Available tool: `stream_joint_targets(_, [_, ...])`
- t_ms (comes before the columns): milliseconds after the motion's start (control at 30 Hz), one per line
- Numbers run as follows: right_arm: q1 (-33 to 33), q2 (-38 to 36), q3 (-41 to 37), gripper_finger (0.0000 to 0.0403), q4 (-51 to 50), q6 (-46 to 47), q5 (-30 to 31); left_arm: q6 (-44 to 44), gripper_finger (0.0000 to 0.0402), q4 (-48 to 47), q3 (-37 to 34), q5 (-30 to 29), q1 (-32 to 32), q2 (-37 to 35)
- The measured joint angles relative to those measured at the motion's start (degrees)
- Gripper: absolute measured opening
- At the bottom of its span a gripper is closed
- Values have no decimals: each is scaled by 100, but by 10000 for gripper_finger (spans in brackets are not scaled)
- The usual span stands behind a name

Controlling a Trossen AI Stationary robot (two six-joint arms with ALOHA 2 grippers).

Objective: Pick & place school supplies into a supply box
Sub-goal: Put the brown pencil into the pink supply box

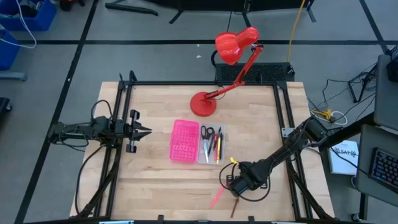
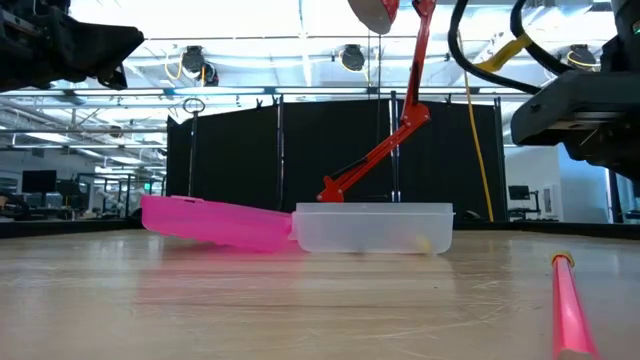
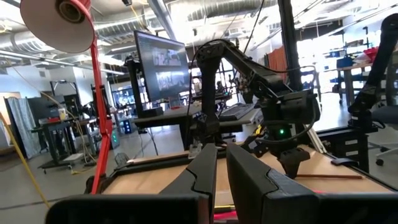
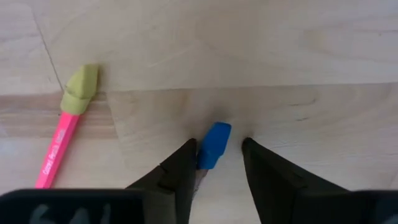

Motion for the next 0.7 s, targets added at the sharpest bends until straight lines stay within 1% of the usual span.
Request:
stream_joint_targets(200, [-108, 13, -10, 84, 53, -451, -233, 2, 47, -4, 0, 0, -2, 0])
stream_joint_targets(467, [-109, 24, -14, 17, 119, -566, -201, 4, 47, -27, 0, -2, 0, 0])
stream_joint_targets(633, [-109, -129, -21, 16, 249, -591, -193, -14, 47, -42, 0, -2, -1, 0])
stream_joint_targets(700, [-105, -280, -36, 16, 205, -608, -62, -15, 47, -66, 0, -2, 0, 0])
